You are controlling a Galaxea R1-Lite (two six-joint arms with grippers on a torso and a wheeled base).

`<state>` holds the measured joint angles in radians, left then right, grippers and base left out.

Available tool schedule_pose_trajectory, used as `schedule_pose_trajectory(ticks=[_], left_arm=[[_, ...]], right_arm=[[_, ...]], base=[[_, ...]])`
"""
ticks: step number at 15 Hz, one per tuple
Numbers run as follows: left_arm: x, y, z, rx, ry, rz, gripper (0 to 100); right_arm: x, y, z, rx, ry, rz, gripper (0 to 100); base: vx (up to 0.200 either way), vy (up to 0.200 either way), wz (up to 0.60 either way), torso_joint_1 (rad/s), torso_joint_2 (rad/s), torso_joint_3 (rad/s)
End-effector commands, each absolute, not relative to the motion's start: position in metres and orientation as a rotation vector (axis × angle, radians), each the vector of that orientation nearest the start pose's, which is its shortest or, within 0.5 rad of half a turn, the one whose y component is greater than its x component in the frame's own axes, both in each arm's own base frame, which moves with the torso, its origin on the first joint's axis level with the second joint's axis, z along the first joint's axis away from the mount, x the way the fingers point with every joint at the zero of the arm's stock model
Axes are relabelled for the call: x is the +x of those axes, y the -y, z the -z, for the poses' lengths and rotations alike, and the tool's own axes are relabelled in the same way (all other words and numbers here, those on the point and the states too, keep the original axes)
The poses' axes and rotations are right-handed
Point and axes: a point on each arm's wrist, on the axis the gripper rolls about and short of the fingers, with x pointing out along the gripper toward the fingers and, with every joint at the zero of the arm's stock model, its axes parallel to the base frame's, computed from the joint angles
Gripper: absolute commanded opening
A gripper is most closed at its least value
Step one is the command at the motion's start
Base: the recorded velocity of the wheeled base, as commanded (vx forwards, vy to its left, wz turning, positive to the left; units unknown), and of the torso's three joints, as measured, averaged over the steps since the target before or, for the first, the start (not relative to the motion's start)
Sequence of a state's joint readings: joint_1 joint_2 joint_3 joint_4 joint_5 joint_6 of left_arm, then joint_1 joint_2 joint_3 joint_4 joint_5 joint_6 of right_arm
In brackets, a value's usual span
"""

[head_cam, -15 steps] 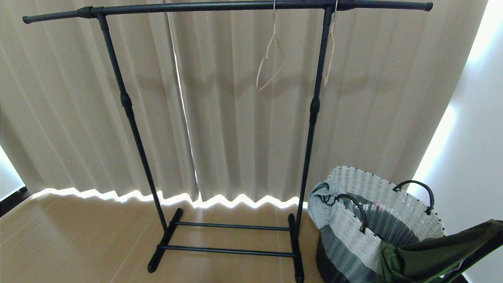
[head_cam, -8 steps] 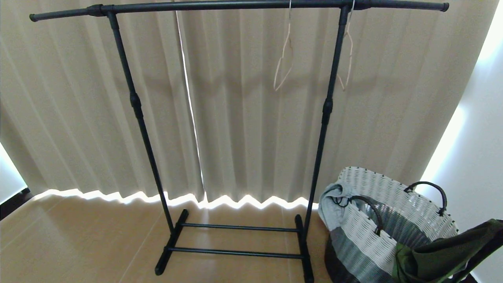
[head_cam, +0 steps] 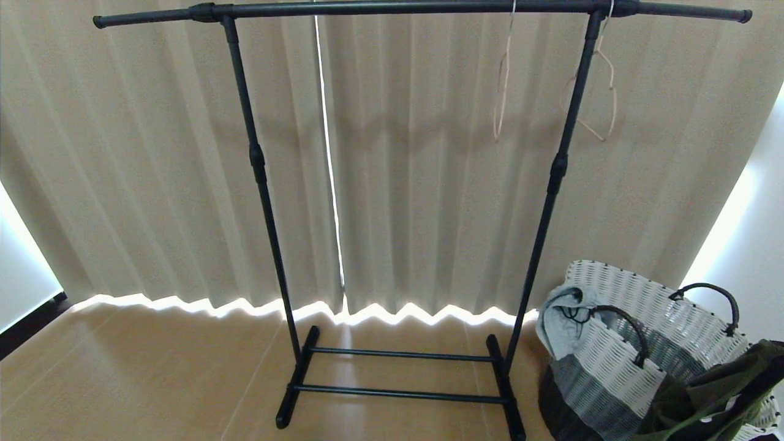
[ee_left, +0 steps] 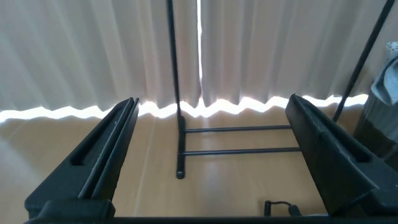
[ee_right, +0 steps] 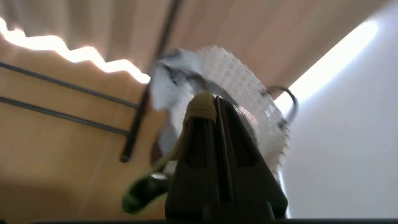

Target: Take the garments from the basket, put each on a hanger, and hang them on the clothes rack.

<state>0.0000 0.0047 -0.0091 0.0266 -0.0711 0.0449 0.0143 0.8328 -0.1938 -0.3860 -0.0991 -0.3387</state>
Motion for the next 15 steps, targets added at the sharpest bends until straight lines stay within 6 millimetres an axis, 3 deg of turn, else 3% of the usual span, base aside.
schedule_pose_trajectory(ticks=[1,4,8,10,12,13,14,15], left_arm=[[-0.023,0.002,-0.075,0.041,-0.022,0.068,100],[-0.023,0.002,-0.075,0.053,-0.023,0.068,100],[-0.023,0.002,-0.075,0.112,-0.020,0.084,100],[-0.024,0.004,-0.077,0.116,0.006,0.173,100],[-0.027,0.007,-0.090,0.116,0.058,0.295,100],[-0.030,0.008,-0.113,0.121,0.091,0.395,100],[-0.029,0.009,-0.119,0.124,0.088,0.410,100],[-0.015,0.011,-0.156,0.116,0.039,0.510,100]], right_arm=[[0.085,-0.003,-0.156,-0.355,-0.250,-0.007,0],[0.087,-0.008,-0.157,-0.352,-0.243,-0.092,0],[0.096,-0.016,-0.178,-0.343,-0.182,-0.151,0],[0.108,-0.020,-0.188,-0.339,-0.177,-0.171,0],[0.115,-0.025,-0.197,-0.306,-0.161,-0.200,0],[0.121,-0.030,-0.210,-0.271,-0.129,-0.219,0],[0.122,-0.031,-0.213,-0.264,-0.123,-0.224,0],[0.130,-0.036,-0.226,-0.233,-0.093,-0.245,0]], base=[[0.000,0.000,0.00,0.000,0.00,0.000],[0.000,0.000,0.00,0.000,0.00,0.000],[0.000,0.000,0.00,0.000,0.00,0.000],[0.000,0.000,0.00,0.000,0.00,0.000],[0.000,0.000,0.00,0.000,0.00,0.000],[0.000,0.000,0.00,0.000,0.00,0.000],[0.000,0.000,0.00,0.000,0.00,0.000],[0.000,0.000,0.00,0.000,0.00,0.000]])
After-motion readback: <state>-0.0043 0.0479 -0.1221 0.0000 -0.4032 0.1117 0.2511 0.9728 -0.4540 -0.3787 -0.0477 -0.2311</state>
